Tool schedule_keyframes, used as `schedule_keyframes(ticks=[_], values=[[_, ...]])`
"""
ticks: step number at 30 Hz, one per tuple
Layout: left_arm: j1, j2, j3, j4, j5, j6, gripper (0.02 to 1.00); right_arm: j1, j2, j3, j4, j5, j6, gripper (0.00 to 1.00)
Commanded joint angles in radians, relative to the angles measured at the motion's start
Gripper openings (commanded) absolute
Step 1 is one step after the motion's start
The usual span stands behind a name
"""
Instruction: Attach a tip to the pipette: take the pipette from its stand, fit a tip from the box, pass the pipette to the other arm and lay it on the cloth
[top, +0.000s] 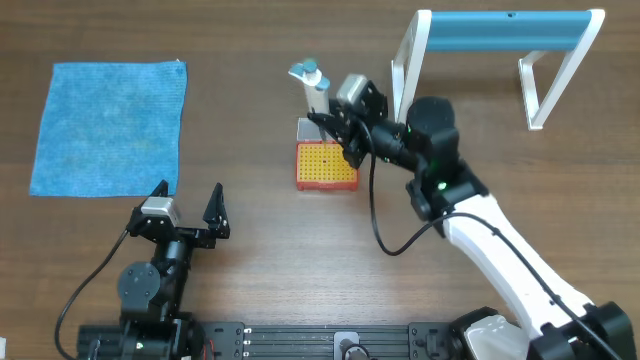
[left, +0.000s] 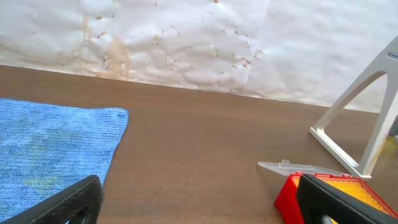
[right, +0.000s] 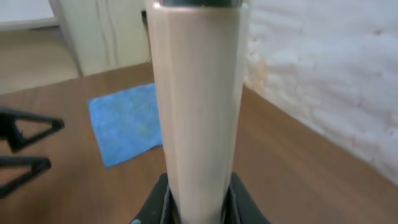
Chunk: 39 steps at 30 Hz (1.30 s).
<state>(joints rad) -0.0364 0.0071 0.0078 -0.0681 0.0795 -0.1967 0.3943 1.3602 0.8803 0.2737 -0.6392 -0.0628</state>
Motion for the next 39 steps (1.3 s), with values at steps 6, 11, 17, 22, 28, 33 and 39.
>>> schedule_keyframes(ticks=[6,11,17,22,28,33,39], values=[[-0.005,-0.004,-0.002,-0.006,0.010,-0.009,0.998,-0.001,-0.031,0.261,-0.116,-0.147,0.119,0.077],[-0.005,-0.004,-0.002,-0.006,0.011,-0.009,0.998,0.000,-0.030,0.261,-0.191,-0.193,0.191,0.080],[-0.005,-0.004,-0.002,0.062,0.470,-0.483,0.998,0.000,-0.030,0.261,-0.191,-0.324,0.214,0.077],[-0.003,-0.004,-0.002,0.259,0.612,-0.911,0.998,-0.015,-0.030,0.261,-0.208,-0.511,0.275,0.077],[-0.003,0.079,0.069,0.440,0.549,-0.800,0.998,-0.024,-0.029,0.261,-0.236,-0.564,0.295,0.077],[-0.002,0.547,0.430,0.444,0.713,-0.585,0.998,-0.024,-0.029,0.261,-0.236,-0.606,0.317,0.077],[-0.008,1.133,0.931,0.637,1.184,-0.656,0.976,-0.006,-0.021,0.257,-0.251,-0.656,0.317,0.077]])
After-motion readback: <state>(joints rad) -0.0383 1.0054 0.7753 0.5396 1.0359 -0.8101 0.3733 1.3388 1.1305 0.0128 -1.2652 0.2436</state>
